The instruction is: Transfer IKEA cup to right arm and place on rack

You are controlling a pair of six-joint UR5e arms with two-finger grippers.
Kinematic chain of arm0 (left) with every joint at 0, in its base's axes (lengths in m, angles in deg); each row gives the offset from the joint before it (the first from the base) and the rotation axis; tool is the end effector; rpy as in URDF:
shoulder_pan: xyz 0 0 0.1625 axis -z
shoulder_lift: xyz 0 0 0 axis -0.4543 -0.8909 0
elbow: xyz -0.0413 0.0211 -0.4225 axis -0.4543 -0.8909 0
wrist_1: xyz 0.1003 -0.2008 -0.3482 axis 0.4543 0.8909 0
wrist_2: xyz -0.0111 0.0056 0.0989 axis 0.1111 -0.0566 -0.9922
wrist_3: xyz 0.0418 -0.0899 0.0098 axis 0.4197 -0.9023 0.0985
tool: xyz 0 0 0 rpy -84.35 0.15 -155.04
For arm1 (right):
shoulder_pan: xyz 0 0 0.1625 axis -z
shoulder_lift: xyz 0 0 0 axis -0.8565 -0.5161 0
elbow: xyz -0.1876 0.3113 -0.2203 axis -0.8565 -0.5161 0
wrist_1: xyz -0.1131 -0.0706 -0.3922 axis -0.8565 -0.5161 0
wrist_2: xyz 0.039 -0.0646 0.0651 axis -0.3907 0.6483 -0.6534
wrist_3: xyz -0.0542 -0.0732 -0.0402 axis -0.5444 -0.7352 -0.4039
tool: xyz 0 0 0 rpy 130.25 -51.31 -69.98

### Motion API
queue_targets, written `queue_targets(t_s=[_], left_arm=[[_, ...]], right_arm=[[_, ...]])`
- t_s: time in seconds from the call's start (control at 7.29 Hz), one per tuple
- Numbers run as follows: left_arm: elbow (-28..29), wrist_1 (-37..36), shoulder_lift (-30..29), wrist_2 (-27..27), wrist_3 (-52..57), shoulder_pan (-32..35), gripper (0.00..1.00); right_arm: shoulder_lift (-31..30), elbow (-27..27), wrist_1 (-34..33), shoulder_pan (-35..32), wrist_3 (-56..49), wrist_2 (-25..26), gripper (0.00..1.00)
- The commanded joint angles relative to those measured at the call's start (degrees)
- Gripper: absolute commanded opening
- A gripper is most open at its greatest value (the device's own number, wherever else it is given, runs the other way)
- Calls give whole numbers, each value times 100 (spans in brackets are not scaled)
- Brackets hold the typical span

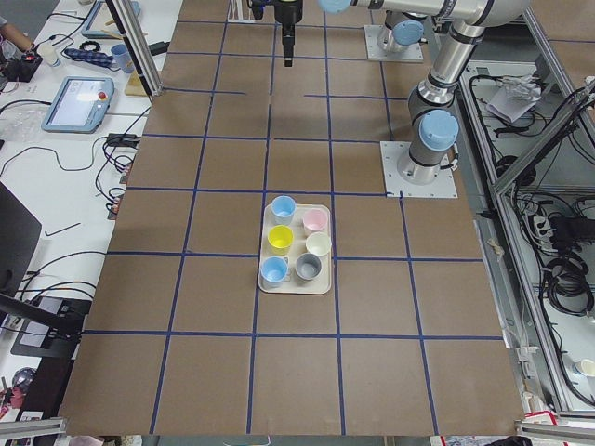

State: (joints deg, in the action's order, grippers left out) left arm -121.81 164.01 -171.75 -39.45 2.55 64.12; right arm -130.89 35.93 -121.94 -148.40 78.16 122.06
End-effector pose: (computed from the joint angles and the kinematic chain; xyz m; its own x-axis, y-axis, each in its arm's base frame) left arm -0.1399 -0.4729 0.5133 -0.9995 -0.0097 -0.0287 -0.0099 0.9999 0.0063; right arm 0.1298 -0.4134 0.5072 -0.9996 0.0293 -0.0020 0.0291 0.9973 0.0681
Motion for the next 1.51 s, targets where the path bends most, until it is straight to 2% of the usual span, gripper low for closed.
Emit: queue_targets(t_s=[0.0, 0.41, 0.55, 0.69, 0.96, 1.1, 1.24, 1.37], left_arm=[[-11, -12, 4, -4, 13, 0, 100], [-29, 31, 65, -21, 30, -17, 100], [-38, 66, 109, -22, 605, -200, 100], [-186, 76, 66, 48, 1594, -707, 100], [-861, -458, 57, 5, 3010, -2285, 100], [-881, -574, -135, 5, 4019, -3086, 100], [-968, -1088, -371, 22, 5013, -3859, 100], [-969, -1781, -687, 40, 5475, -4137, 100]], right_arm=[[8, 0, -21, 0, -9, -17, 100], [0, -8, -30, 0, -9, -69, 100], [0, -8, -4, 0, 0, -52, 100], [-9, -17, -21, 9, 0, -69, 100], [-18, -26, -56, 9, 70, -96, 100], [-1, -52, -74, 26, 53, -96, 100], [34, -52, -83, 78, 1, -183, 100], [122, -35, -152, 122, -17, -1132, 100]])
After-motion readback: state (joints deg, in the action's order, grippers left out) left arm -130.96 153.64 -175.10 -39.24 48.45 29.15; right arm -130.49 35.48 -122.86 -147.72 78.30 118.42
